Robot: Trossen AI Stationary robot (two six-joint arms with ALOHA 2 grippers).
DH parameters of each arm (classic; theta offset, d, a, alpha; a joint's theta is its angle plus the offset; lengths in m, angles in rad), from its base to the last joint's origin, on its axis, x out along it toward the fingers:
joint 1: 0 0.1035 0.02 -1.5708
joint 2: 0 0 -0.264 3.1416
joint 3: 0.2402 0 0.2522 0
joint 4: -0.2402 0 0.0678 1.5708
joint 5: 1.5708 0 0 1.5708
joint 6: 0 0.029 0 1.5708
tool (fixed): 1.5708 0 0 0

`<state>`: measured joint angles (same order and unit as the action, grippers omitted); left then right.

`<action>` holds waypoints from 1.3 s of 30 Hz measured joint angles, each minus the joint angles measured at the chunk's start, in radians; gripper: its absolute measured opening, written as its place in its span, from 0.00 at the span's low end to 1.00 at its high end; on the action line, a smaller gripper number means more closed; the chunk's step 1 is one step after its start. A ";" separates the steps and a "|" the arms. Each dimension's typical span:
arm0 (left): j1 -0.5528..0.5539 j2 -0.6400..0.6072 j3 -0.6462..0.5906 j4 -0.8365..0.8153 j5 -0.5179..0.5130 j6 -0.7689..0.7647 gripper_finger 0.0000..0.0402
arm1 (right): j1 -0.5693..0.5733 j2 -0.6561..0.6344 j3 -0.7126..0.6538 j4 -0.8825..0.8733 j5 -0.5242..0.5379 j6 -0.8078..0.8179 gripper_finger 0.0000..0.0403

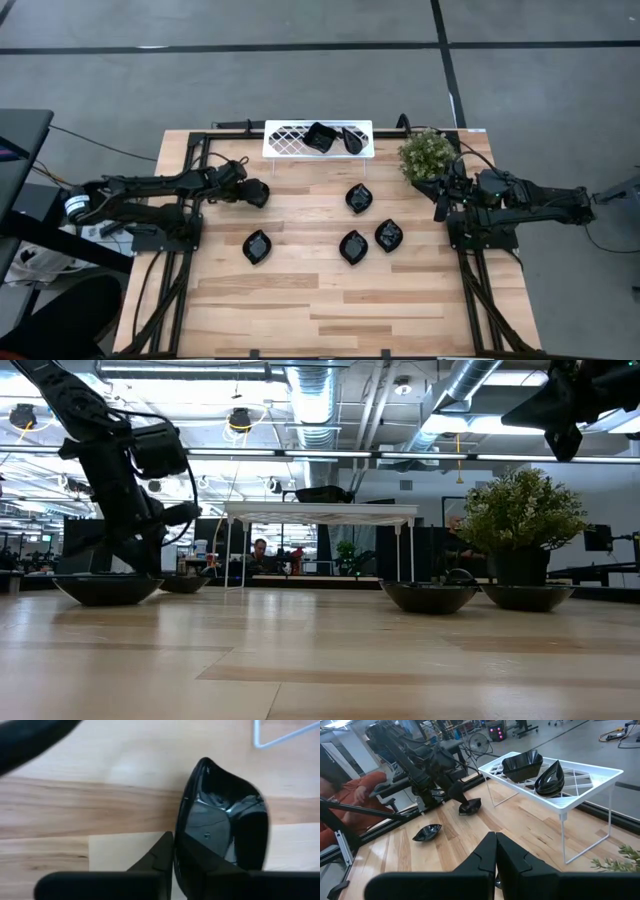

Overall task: Pick & Place Mini shaped plates
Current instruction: Put the leaf-shaped plate on the shelf

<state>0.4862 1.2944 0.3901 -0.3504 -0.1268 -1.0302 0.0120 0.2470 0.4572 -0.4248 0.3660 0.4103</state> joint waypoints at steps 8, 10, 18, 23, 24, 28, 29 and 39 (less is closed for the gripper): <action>0.000 -0.099 0.000 0.000 -0.012 0.000 0.02 | 0.000 0.000 0.000 0.000 0.001 -0.001 0.00; 0.000 -0.122 0.000 0.000 -0.012 0.000 0.02 | 0.000 0.000 0.000 0.000 0.001 -0.001 0.00; -0.019 -0.208 0.000 0.000 0.052 0.008 0.02 | 0.000 0.000 0.000 0.000 0.001 -0.001 0.00; -0.085 -0.222 0.000 0.011 0.079 -0.003 0.02 | 0.000 0.000 0.000 0.000 0.001 -0.001 0.00; -0.102 -0.222 0.000 0.015 0.081 -0.018 0.02 | 0.000 0.000 0.000 0.000 0.001 -0.001 0.00; -0.168 -0.222 0.001 0.065 0.095 -0.084 0.02 | 0.000 0.000 0.000 0.000 0.002 -0.001 0.00; -0.183 -0.222 0.002 0.083 0.103 -0.102 0.02 | 0.000 0.000 0.000 0.000 0.002 -0.001 0.00; -0.284 -0.222 0.102 0.105 0.110 -0.129 0.02 | 0.000 0.000 0.000 -0.001 0.002 -0.002 0.00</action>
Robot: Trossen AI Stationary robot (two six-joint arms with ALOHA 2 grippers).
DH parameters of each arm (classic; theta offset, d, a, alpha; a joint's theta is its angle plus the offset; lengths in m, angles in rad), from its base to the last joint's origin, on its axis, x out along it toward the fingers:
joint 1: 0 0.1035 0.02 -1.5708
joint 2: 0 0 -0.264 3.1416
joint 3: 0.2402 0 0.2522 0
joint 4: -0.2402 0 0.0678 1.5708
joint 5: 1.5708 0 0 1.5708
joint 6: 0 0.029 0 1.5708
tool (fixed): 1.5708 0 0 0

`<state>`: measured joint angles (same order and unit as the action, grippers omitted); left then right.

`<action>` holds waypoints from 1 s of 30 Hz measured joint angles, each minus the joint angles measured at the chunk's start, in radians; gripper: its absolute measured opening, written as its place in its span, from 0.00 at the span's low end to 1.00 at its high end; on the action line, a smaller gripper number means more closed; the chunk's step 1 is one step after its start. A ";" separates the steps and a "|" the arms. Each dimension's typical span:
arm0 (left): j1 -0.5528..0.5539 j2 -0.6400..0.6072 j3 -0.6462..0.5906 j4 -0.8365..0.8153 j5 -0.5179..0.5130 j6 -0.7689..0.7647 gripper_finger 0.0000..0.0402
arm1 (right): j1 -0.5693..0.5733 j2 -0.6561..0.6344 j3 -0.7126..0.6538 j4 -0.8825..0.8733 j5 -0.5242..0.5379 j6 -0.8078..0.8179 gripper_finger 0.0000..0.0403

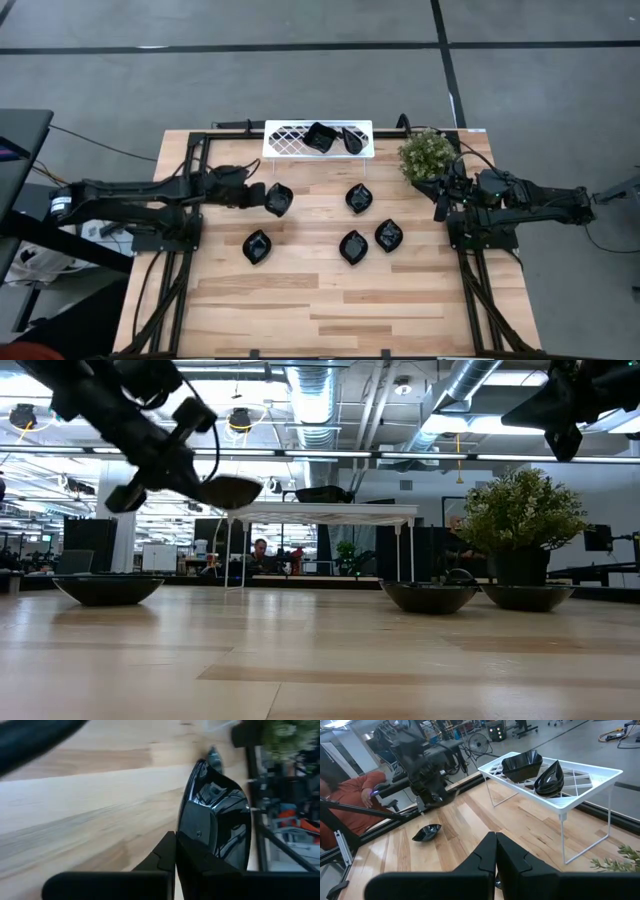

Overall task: Pick & Place Mini shaped plates
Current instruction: Put the leaf-shaped plate on the shelf

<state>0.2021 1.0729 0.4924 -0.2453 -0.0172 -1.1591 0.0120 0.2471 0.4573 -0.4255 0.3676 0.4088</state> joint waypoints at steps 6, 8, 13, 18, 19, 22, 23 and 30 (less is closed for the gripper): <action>-0.020 0.000 0.075 0.009 -0.010 0.012 0.01 | 0.000 0.000 0.000 0.000 0.000 0.000 0.00; -0.020 0.000 0.099 0.009 -0.017 0.029 0.01 | 0.000 0.000 0.000 0.000 0.000 0.000 0.00; -0.012 0.000 0.154 0.009 -0.066 0.080 0.01 | 0.000 0.000 0.000 0.000 0.000 0.000 0.00; 0.040 0.000 0.193 0.009 -0.076 0.131 0.01 | 0.000 0.000 0.000 0.000 0.000 0.000 0.00; 0.055 0.000 0.198 0.009 -0.076 0.136 0.01 | 0.000 0.000 0.000 0.000 0.000 0.000 0.00; 0.105 0.001 0.208 0.007 -0.076 0.162 0.01 | 0.000 0.000 0.000 0.000 0.000 0.000 0.00; 0.122 0.001 0.212 0.007 -0.076 0.166 0.01 | 0.000 0.000 0.000 0.000 0.000 0.000 0.00; 0.213 0.001 0.265 0.007 -0.076 0.237 0.01 | 0.000 0.000 0.000 0.000 0.000 0.000 0.00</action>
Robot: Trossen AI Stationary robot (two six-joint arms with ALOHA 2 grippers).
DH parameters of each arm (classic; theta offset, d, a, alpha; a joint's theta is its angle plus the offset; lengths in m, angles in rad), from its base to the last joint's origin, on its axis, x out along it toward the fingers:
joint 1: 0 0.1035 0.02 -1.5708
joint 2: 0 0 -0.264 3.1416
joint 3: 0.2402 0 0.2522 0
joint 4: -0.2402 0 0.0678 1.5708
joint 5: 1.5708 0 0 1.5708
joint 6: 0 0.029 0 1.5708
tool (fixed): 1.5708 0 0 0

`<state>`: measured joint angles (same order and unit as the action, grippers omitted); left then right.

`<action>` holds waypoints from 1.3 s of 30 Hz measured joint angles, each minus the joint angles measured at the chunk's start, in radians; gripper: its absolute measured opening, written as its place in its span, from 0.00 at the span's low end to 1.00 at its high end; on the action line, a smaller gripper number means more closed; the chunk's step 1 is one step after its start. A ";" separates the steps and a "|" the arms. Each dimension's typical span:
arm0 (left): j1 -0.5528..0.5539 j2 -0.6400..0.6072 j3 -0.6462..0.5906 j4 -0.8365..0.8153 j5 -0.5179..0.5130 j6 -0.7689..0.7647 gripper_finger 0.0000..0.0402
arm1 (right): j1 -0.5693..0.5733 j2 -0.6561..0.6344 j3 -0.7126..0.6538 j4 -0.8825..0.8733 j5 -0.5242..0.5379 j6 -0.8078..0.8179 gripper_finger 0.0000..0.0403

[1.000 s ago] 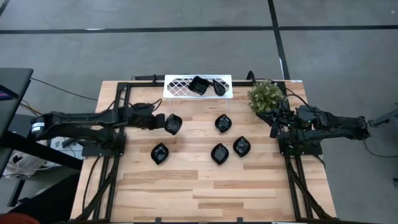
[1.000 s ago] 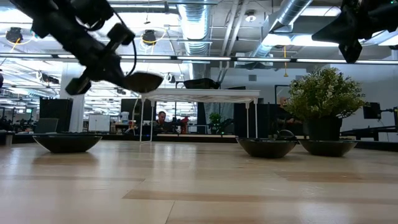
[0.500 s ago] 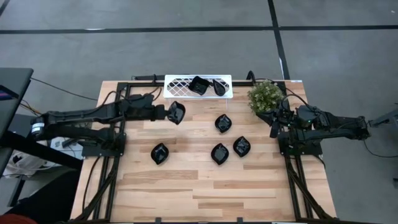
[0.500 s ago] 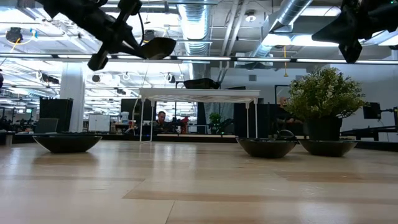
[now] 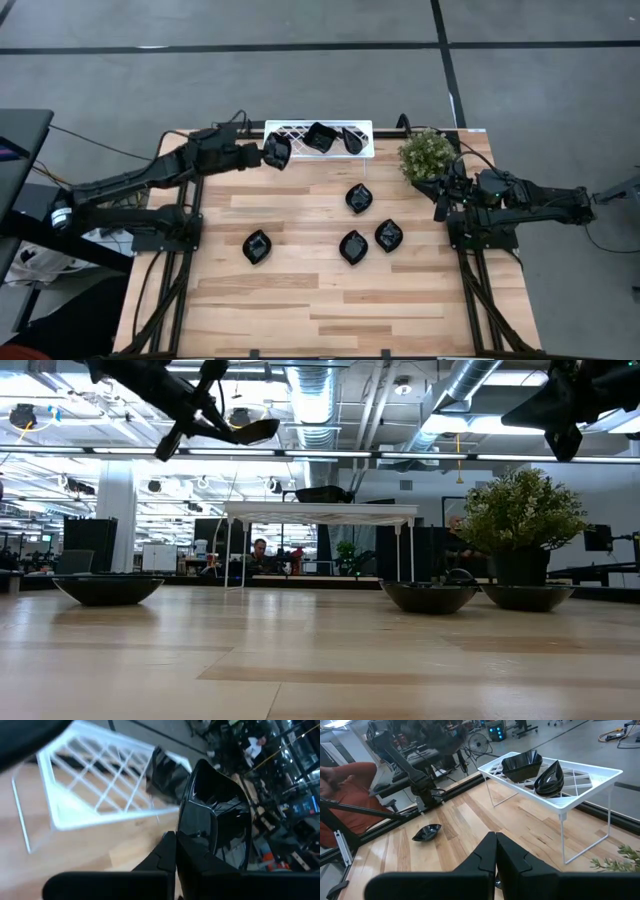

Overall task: Pick & Place Mini shaped plates
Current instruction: Put the leaf-shaped plate on the shelf

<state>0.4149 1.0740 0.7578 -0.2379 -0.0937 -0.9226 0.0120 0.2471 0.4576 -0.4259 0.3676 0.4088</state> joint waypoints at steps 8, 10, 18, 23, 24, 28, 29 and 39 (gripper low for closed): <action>0.072 0.053 0.076 -0.016 -0.011 0.065 0.01 | 0.000 0.000 0.000 0.000 0.000 0.000 0.00; 0.083 0.090 0.100 -0.019 -0.010 0.086 0.01 | 0.000 0.000 0.000 0.000 0.000 0.000 0.00; 0.146 0.251 0.244 -0.145 0.000 0.162 0.01 | 0.000 0.000 0.000 0.000 0.000 0.001 0.00; 0.203 0.327 0.318 -0.235 0.031 0.201 0.01 | 0.000 0.000 0.000 0.000 0.000 0.001 0.00; 0.214 0.339 0.325 -0.239 0.039 0.209 0.01 | 0.000 0.000 0.000 0.000 0.000 0.001 0.00; 0.239 0.383 0.344 -0.242 0.078 0.226 0.01 | 0.000 0.000 0.000 0.000 0.000 0.000 0.00; 0.242 0.394 0.344 -0.243 0.082 0.232 0.01 | 0.000 0.000 0.000 0.000 0.000 0.001 0.00; 0.256 0.464 0.344 -0.256 0.095 0.235 0.01 | 0.000 0.000 0.000 0.000 -0.001 0.001 0.00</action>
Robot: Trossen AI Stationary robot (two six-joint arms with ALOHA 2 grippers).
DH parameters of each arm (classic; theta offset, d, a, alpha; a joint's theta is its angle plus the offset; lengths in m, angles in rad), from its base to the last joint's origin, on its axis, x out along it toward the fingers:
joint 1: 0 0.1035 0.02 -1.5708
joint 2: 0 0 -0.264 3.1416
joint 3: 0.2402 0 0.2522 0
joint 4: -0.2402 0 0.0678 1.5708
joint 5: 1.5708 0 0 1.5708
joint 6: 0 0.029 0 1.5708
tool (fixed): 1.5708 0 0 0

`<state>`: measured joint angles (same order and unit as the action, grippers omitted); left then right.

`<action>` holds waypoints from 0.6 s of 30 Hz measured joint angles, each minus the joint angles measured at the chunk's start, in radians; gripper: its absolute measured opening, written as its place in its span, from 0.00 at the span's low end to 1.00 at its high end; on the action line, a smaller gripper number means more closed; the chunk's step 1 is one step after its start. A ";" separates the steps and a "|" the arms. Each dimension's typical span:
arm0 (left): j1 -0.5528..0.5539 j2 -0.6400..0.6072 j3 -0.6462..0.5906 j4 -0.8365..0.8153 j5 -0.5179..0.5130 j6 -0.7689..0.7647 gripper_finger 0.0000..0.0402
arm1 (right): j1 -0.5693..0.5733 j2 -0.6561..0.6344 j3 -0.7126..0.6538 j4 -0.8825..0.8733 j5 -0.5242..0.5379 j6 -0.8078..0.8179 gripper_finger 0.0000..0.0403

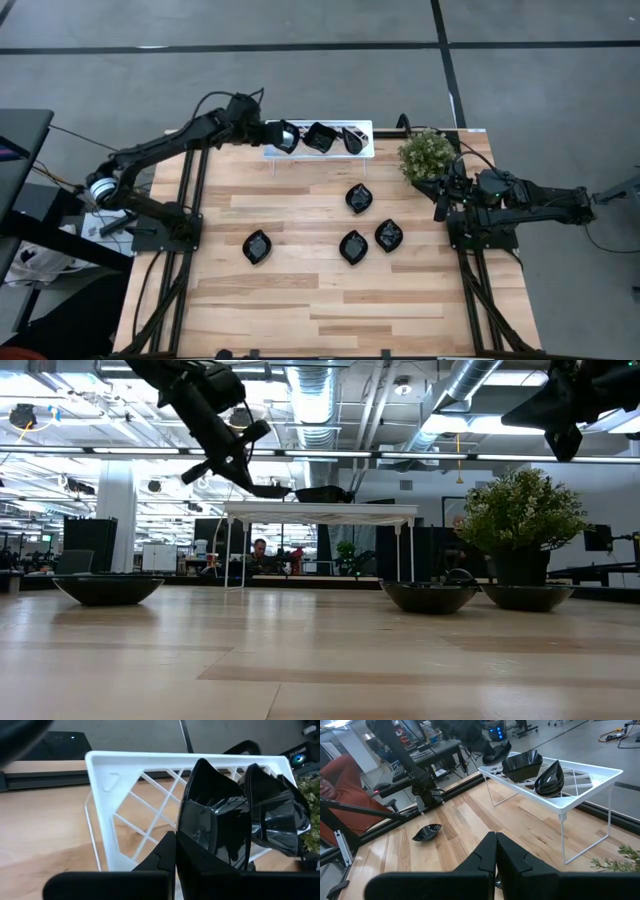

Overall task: Pick & Place Mini shaped plates
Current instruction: Put the leaf-shaped plate on the shelf

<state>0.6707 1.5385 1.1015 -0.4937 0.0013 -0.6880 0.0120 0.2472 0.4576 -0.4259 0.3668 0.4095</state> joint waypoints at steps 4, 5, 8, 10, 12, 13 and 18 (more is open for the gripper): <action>0.000 0.018 0.000 0.001 0.000 0.003 0.01 | 0.000 0.000 0.000 0.000 0.000 0.000 0.00; 0.000 0.023 0.000 0.001 0.000 0.003 0.01 | 0.000 0.000 0.000 0.000 0.000 0.000 0.00; 0.000 0.037 0.000 0.003 0.000 0.003 0.01 | 0.000 0.000 0.000 0.000 0.000 0.000 0.00; 0.000 0.039 0.000 0.004 0.000 0.003 0.01 | 0.000 0.000 0.000 0.000 0.000 0.000 0.00; 0.000 0.039 0.000 0.005 0.000 0.003 0.01 | 0.000 0.000 0.000 0.000 0.000 0.000 0.00; 0.000 0.039 0.000 0.007 0.000 0.003 0.01 | 0.000 0.000 0.000 0.000 0.000 0.000 0.00; 0.000 0.039 0.000 0.011 0.000 0.003 0.01 | 0.000 0.000 0.000 0.000 0.000 0.000 0.00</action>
<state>0.6704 1.5780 1.1011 -0.4827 0.0013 -0.6849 0.0120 0.2474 0.4576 -0.4259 0.3668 0.4091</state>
